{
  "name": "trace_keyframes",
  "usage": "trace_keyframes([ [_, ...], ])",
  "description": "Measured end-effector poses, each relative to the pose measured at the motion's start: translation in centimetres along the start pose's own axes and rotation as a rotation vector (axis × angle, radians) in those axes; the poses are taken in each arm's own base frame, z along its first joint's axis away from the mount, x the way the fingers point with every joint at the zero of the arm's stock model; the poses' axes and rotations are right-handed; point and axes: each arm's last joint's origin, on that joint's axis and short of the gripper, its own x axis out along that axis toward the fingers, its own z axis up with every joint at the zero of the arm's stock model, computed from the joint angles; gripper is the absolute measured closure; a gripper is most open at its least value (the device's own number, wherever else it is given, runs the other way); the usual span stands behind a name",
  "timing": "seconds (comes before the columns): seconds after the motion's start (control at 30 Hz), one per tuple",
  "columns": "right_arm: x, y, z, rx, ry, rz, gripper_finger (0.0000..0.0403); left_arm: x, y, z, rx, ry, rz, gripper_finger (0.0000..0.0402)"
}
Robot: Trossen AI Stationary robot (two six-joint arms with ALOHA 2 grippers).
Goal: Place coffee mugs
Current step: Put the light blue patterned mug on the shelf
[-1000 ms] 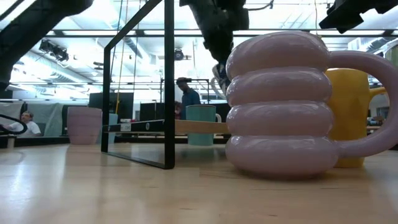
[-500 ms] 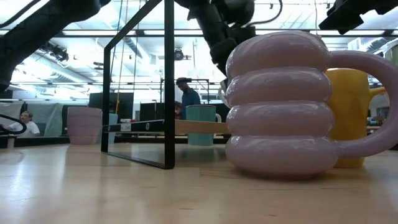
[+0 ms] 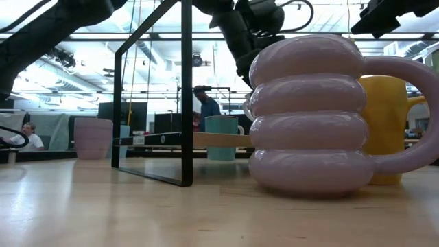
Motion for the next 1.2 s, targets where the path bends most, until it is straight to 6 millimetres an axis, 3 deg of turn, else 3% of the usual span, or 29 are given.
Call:
trace_keyframes([
  [0.8, 0.0, 0.09, 0.26, -0.046, -0.024, 0.007, 0.0212, 0.77, -0.16, -0.64, 0.001, 0.039, 0.0, 0.037],
  [1.2, 0.0, 0.09, 0.26, -0.046, -0.024, 0.007, 0.0212, 0.74, -0.19, -0.28, 0.01, 0.01, 0.013, 0.0325],
])
